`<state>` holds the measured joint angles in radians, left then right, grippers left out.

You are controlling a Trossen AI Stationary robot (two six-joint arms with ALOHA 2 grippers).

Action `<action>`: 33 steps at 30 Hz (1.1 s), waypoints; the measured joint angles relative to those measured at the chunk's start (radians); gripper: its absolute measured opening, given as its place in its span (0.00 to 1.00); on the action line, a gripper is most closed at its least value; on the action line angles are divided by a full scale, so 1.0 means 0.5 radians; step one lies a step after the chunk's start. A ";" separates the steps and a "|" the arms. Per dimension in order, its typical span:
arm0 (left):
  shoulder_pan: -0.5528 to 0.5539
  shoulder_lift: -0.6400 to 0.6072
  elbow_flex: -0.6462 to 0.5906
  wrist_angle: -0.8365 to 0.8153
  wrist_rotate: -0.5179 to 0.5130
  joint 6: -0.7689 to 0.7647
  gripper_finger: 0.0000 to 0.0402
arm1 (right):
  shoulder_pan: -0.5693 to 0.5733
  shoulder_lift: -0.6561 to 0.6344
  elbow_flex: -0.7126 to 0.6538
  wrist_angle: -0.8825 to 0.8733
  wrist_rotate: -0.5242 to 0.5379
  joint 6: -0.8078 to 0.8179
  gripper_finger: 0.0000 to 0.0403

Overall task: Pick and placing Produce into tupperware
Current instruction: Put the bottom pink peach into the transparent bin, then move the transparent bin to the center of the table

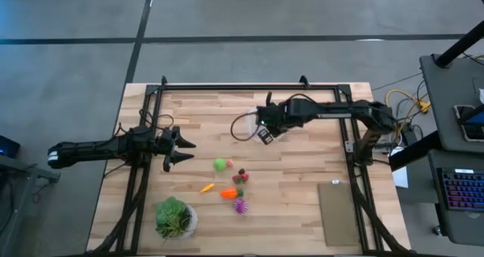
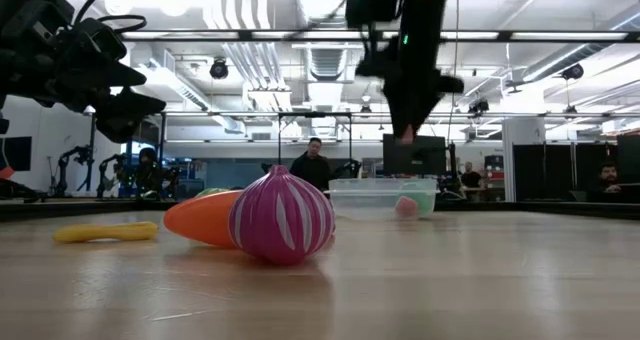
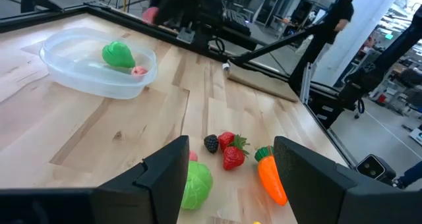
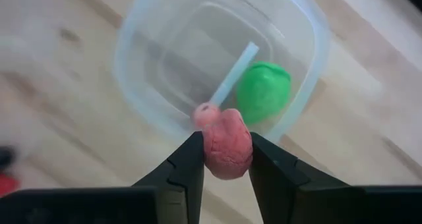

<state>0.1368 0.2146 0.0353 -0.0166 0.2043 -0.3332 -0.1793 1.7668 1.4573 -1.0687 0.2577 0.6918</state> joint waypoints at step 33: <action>0.001 0.002 -0.001 0.001 0.000 0.000 0.52 | -0.401 0.346 0.146 0.138 -0.070 -0.517 0.43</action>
<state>0.1371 0.2155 0.0349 -0.0161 0.2043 -0.3332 -0.3798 1.9400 1.5303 -0.9997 0.2225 0.4332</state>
